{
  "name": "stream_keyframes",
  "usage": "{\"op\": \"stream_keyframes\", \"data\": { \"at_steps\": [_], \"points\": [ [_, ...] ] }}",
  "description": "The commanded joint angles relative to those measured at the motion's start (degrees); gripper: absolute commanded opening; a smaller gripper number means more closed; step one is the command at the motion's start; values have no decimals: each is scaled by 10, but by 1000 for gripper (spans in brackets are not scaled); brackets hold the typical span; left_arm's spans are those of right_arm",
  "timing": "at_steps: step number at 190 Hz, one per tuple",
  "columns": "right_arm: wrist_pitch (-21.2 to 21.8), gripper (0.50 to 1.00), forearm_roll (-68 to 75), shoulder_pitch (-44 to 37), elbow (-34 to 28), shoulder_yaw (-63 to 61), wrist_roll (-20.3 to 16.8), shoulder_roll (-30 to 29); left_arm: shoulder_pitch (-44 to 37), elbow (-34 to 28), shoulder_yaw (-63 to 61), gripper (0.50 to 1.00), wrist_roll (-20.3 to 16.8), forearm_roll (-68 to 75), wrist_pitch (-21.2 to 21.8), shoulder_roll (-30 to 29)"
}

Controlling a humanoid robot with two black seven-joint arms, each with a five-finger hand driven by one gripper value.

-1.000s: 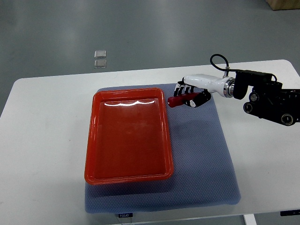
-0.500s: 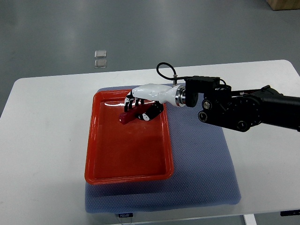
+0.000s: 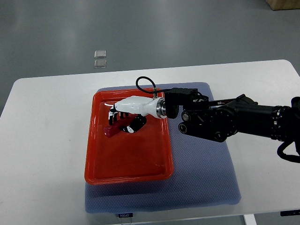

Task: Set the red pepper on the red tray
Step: 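Open the right hand to release the pepper into the tray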

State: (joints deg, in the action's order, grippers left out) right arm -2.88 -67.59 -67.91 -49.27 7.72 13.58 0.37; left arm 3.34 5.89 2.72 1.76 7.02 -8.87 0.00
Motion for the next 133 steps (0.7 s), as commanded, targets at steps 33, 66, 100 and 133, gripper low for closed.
{"op": "stream_keyframes", "data": {
  "at_steps": [33, 66, 100, 133],
  "points": [
    [-3, 823, 1, 1, 4, -1, 0, -1, 0, 0, 0, 1000, 0, 0, 0, 0],
    [-4, 852, 11, 1, 2, -10, 0, 6, 0, 0, 0, 1000, 0, -1, 0, 0],
    [-1, 852, 29, 17, 8, -103, -5, 26, 0, -1, 0, 1000, 0, 0, 0, 0],
    [-14, 854, 98, 58, 51, -178, -7, 55, 0, -1, 0, 1000, 0, 0, 0, 0]
  ]
}}
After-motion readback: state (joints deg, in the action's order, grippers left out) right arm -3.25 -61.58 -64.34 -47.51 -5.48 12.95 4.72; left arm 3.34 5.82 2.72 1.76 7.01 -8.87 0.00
